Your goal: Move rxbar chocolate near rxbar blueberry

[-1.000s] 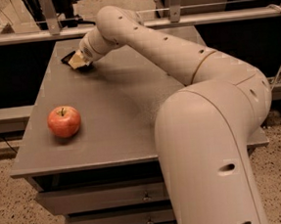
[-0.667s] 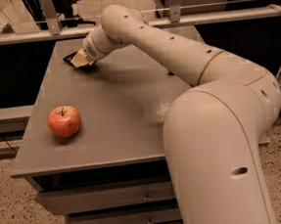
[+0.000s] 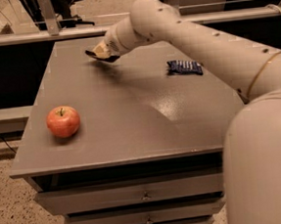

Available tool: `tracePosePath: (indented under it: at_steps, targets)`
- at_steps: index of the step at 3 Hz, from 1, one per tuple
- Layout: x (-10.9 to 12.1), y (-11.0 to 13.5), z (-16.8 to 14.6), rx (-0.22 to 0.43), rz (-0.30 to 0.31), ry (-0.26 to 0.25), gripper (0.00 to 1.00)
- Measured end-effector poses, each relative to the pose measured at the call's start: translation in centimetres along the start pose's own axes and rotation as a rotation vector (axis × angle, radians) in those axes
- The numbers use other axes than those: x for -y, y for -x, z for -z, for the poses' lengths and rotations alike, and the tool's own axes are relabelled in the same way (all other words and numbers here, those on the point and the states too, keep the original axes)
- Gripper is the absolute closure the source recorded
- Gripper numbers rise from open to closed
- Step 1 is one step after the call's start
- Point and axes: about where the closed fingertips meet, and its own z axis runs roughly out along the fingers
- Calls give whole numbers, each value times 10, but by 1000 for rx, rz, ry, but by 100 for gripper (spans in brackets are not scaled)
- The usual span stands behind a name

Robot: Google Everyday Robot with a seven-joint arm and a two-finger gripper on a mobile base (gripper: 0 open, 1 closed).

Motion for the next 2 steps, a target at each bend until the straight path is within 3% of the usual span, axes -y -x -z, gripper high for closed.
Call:
tracePosePath:
  at_steps: [2]
  targets:
    - [36,-67,75,-86,-17,-122,100]
